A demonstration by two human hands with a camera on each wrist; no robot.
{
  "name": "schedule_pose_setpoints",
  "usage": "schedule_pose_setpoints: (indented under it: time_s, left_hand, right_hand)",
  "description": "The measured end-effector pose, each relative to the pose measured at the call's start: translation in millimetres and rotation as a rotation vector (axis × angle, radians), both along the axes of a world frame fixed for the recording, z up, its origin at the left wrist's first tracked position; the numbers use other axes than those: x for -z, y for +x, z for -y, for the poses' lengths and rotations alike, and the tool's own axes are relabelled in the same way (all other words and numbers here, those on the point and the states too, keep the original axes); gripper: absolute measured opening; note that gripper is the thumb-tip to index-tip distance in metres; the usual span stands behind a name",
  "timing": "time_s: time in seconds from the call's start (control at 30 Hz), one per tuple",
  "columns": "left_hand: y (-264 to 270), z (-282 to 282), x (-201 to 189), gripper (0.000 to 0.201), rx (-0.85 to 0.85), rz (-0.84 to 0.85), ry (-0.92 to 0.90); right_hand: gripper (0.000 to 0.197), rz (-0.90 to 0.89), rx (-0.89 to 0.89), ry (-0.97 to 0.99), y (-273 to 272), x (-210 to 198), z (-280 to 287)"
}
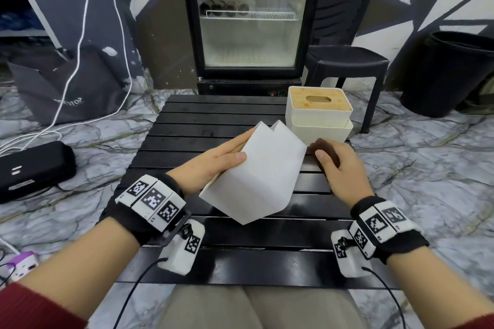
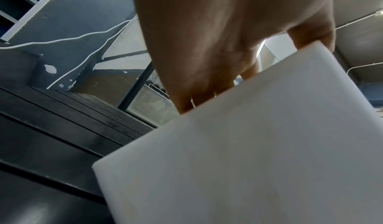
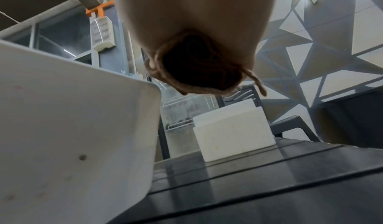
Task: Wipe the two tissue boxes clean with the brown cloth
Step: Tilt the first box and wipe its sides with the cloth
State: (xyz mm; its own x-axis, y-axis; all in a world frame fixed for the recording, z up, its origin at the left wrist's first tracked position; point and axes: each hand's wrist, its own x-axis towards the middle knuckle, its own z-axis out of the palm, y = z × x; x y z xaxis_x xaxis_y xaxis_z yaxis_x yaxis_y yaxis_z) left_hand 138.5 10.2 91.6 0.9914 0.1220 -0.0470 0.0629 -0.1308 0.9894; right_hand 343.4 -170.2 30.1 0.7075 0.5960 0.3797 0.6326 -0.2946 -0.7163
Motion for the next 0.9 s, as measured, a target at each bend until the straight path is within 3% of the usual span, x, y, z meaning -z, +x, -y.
schedule_pose_setpoints:
  time_s: [0.1,0.3,0.5,0.9]
  left_hand:
    - [-1.1,0.2,-0.1,0.058,0.013,0.008,0.012]
    - [-2.3,5.1,-2.4,0.051,0.032,0.011,-0.028]
    - [-3.7,9.0,-2.2,0.05,0.041,0.015,-0.047]
    - [-1.2,8.3,-2.0,0.047,0.028,-0.003,0.012]
  right_hand:
    - [0.034,0.064,-0.003,0.042,-21.5,-15.0,0.2]
    - [0.046,0.266,-0.258,0.04,-91.8,-34.3,-12.9]
    - [0.045,0.399,-0.229,0.049,-118.6,-28.4,-21.9]
    - [0.044,0.19,-0.209,0.084,-87.5,-34.3,-41.6]
